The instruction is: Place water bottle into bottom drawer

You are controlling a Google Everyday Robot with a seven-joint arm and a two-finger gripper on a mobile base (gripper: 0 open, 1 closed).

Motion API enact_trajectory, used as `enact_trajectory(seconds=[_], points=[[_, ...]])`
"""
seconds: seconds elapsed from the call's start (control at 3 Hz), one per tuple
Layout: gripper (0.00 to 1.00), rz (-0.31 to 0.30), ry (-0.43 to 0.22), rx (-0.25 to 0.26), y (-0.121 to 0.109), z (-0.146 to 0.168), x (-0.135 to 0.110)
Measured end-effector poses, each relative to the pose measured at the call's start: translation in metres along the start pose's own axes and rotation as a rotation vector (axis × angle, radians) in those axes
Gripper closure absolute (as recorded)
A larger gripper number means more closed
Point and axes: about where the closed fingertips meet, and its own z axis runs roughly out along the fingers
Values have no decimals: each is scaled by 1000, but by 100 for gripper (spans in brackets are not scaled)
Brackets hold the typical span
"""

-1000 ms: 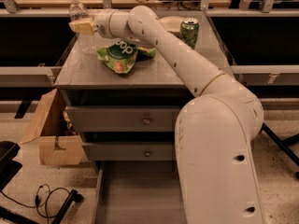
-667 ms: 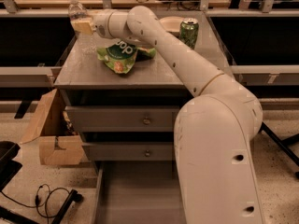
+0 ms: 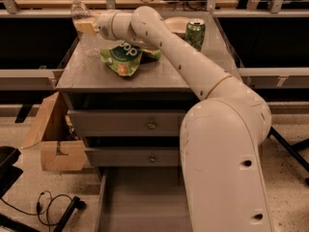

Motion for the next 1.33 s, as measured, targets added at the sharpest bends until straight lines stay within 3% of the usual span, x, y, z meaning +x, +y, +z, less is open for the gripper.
enact_trajectory(seconds=[0.33,0.67,1.0,1.33], points=[[100,0,-25,-20,2,-11,-20],[100,-2,-36,-35,13,-49,-56],[100,-19,26,-52,36,-98,-84],[100,-21,148,-64,62,-156,-91]])
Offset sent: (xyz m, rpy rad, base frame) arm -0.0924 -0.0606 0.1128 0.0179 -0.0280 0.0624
